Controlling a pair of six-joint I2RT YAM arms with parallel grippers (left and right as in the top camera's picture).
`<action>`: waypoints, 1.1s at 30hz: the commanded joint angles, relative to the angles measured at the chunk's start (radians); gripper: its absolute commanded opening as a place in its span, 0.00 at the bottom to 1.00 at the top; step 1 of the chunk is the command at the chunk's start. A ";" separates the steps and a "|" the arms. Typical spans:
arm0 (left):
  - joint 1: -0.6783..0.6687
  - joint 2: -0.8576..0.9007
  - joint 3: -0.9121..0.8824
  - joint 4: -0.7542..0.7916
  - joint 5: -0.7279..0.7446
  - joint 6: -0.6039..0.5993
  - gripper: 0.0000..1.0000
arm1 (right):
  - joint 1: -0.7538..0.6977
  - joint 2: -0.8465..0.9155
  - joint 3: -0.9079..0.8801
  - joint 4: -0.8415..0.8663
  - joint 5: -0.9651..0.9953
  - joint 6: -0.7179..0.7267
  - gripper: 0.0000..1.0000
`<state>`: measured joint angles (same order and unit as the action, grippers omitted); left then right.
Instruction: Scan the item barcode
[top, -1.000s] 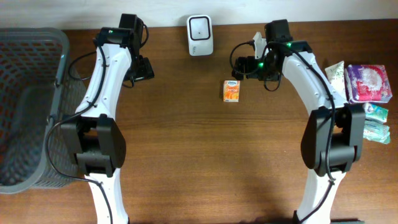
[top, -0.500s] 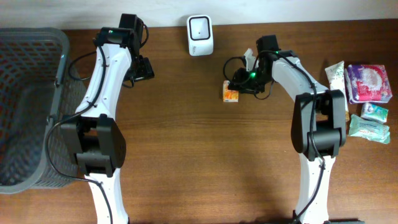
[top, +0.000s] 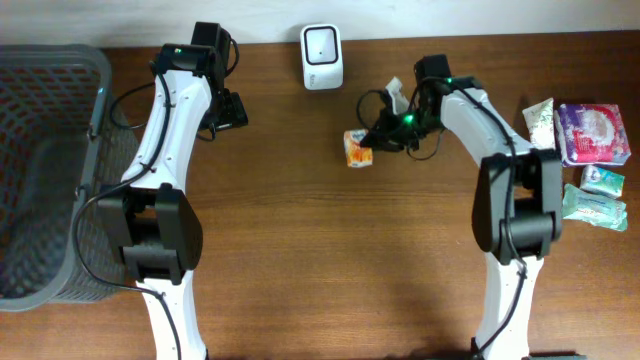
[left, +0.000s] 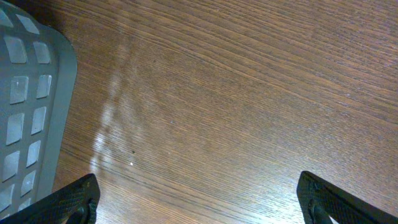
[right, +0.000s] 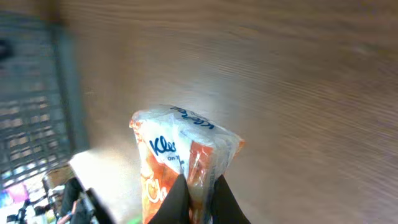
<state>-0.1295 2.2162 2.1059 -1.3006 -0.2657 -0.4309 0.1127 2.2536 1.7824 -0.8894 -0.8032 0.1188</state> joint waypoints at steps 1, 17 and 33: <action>-0.010 -0.004 0.017 -0.002 -0.007 -0.001 0.99 | 0.003 -0.076 0.028 -0.001 -0.253 -0.143 0.04; -0.014 -0.004 0.017 -0.002 -0.007 -0.001 0.99 | 0.038 -0.076 0.047 0.050 -0.093 -0.031 0.04; -0.013 -0.004 0.017 -0.002 -0.007 -0.001 0.99 | 0.299 0.080 0.354 0.767 1.147 -0.166 0.04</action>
<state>-0.1383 2.2162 2.1063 -1.2991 -0.2661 -0.4309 0.4133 2.2642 2.1281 -0.1783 0.3367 0.0170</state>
